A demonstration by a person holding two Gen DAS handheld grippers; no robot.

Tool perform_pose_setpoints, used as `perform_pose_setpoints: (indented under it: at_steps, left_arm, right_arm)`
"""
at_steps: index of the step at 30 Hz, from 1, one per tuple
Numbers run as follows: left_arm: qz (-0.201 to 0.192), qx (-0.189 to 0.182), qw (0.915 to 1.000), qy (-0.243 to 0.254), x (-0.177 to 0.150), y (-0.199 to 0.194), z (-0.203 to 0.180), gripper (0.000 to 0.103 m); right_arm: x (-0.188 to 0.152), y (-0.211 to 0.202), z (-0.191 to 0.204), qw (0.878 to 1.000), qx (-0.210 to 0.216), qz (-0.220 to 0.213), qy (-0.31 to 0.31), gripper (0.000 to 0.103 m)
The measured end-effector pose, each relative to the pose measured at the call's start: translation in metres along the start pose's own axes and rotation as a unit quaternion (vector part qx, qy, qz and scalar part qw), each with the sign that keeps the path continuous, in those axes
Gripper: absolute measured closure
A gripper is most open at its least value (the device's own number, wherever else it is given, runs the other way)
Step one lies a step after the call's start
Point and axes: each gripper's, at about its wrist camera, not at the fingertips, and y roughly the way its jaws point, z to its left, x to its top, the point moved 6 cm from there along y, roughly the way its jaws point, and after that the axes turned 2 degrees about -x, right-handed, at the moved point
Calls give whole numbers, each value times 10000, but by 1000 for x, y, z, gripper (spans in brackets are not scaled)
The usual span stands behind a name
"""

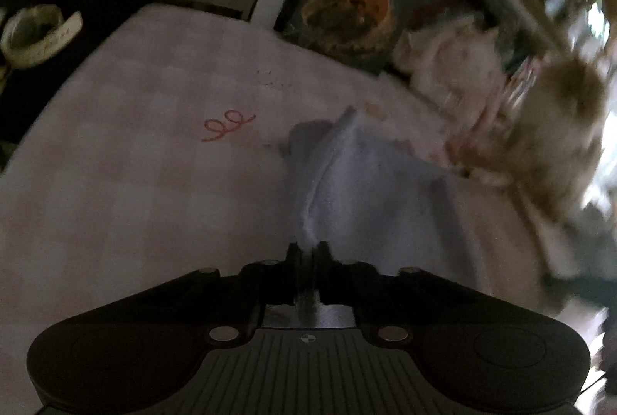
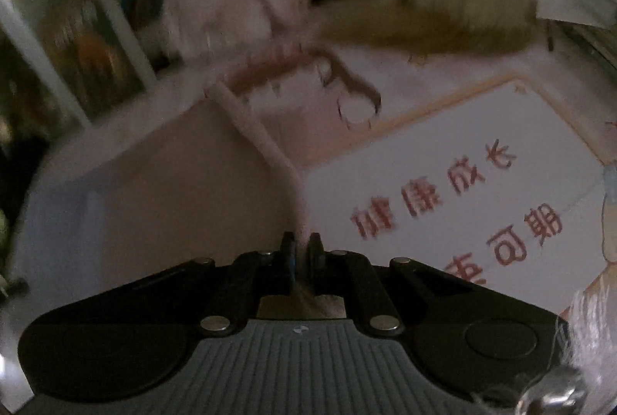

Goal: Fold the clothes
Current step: 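Lower the hem onto the collar edge with both grippers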

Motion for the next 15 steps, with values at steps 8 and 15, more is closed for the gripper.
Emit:
perform_pose_setpoints:
  at_steps: [8, 15]
  left_arm:
    - [-491, 152, 9936, 1006, 41, 4, -23, 70]
    - [-389, 143, 9907, 1299, 58, 45, -36, 71]
  right_arm:
    - [31, -1, 21, 9940, -313, -447, -948, 66]
    - [48, 28, 40, 9914, -447, -338, -1182, 78]
